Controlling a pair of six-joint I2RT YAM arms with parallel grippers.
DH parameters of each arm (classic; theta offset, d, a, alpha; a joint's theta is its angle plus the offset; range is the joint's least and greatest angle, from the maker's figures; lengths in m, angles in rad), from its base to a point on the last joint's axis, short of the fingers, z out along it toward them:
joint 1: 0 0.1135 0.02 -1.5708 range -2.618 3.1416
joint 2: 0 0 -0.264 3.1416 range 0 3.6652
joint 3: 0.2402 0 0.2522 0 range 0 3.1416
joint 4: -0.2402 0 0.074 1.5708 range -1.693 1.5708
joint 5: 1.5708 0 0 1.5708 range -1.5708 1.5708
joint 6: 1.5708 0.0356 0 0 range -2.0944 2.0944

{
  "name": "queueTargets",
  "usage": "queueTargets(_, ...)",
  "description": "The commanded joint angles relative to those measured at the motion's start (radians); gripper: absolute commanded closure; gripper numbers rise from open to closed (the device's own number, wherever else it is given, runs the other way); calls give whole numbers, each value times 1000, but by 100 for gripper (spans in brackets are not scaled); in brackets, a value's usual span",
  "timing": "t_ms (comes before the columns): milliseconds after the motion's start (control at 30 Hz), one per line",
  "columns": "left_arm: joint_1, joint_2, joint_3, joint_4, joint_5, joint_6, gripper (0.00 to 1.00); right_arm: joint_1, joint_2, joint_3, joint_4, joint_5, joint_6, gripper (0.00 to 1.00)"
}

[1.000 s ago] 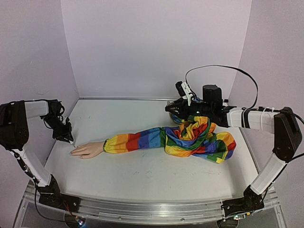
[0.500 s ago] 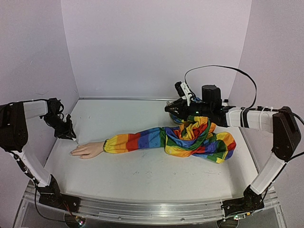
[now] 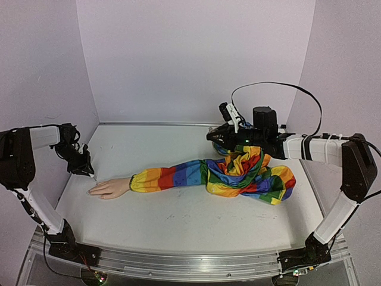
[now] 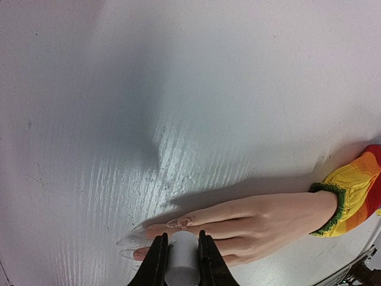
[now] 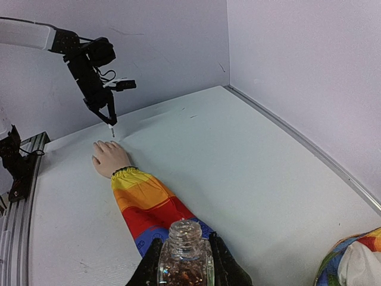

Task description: Paint the nails

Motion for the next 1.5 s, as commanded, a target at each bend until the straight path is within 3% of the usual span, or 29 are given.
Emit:
queueTargets(0, 5, 17, 3, -6, 18, 13, 100, -4, -7, 45, 40, -32, -8, 100)
queueTargets(700, 4, 8, -1, -14, 32, 18, 100, -4, 0, 51, 39, -37, -6, 100)
queueTargets(1467, 5, -24, -18, -41, -71, 5, 100, -4, -4, 48, 37, -46, -3, 100)
